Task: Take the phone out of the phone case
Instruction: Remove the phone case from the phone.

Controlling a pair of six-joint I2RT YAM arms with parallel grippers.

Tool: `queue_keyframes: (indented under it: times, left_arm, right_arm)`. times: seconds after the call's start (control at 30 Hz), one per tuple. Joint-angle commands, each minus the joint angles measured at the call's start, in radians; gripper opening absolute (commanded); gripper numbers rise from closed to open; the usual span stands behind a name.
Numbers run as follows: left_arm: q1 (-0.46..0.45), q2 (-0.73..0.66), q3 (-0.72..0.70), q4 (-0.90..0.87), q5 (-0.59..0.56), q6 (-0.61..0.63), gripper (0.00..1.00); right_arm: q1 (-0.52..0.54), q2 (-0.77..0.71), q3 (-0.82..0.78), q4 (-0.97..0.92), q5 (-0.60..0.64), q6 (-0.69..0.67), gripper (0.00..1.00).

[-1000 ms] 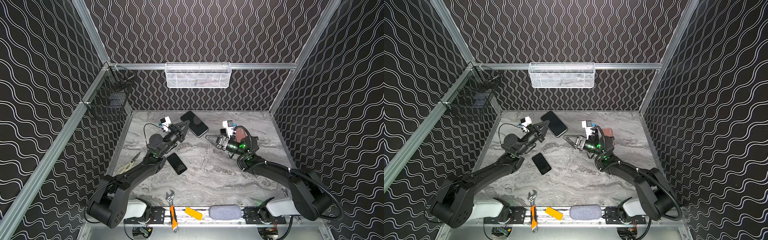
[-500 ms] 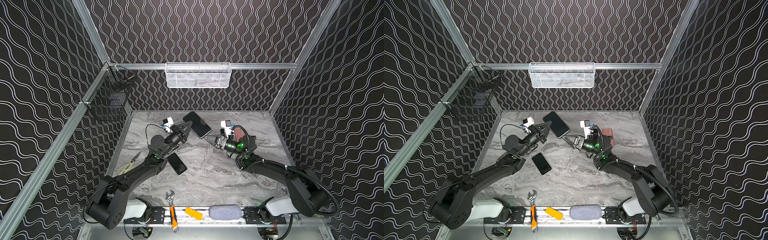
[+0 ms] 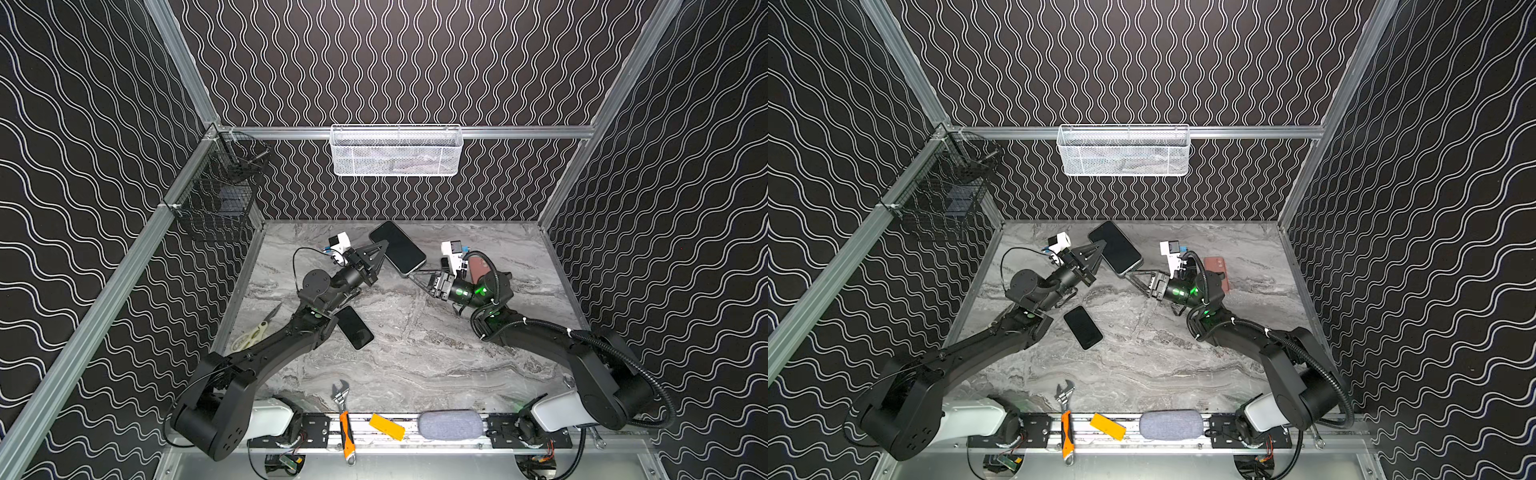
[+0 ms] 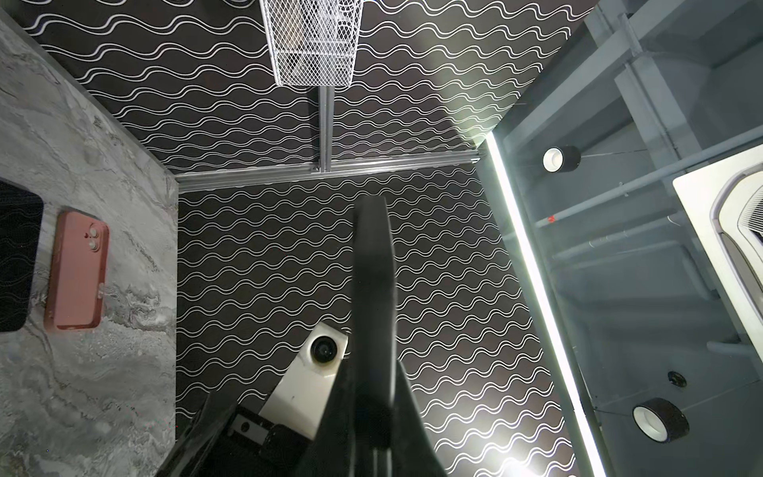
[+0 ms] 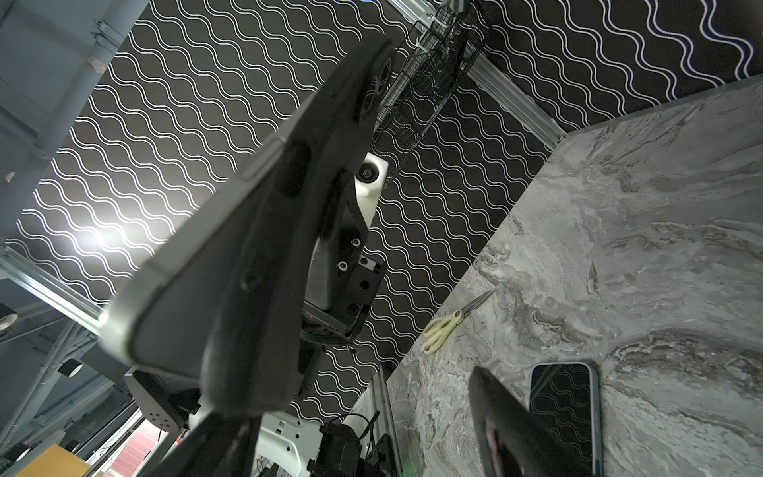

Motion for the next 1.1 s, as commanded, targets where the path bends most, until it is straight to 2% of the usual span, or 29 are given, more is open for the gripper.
queue_keyframes:
  times: [0.0,0.43,0.93,1.07]
  left_arm:
    - [-0.008,-0.007,0.007,0.099,0.047,-0.002,0.0]
    - [-0.021,0.037,0.029,0.098,0.061,0.071,0.0]
    - [-0.022,0.086,0.023,0.097,0.049,0.124,0.0]
    - [-0.023,0.096,0.019,0.097,0.046,0.13,0.11]
  right_arm:
    - [-0.018,0.01,0.003,0.062,0.021,0.043,0.72]
    - [-0.042,0.021,0.052,0.13,-0.04,0.117,0.48]
    - [-0.039,0.031,0.031,0.212,-0.026,0.181,0.2]
    - [-0.039,0.037,0.01,0.282,0.0,0.235,0.16]
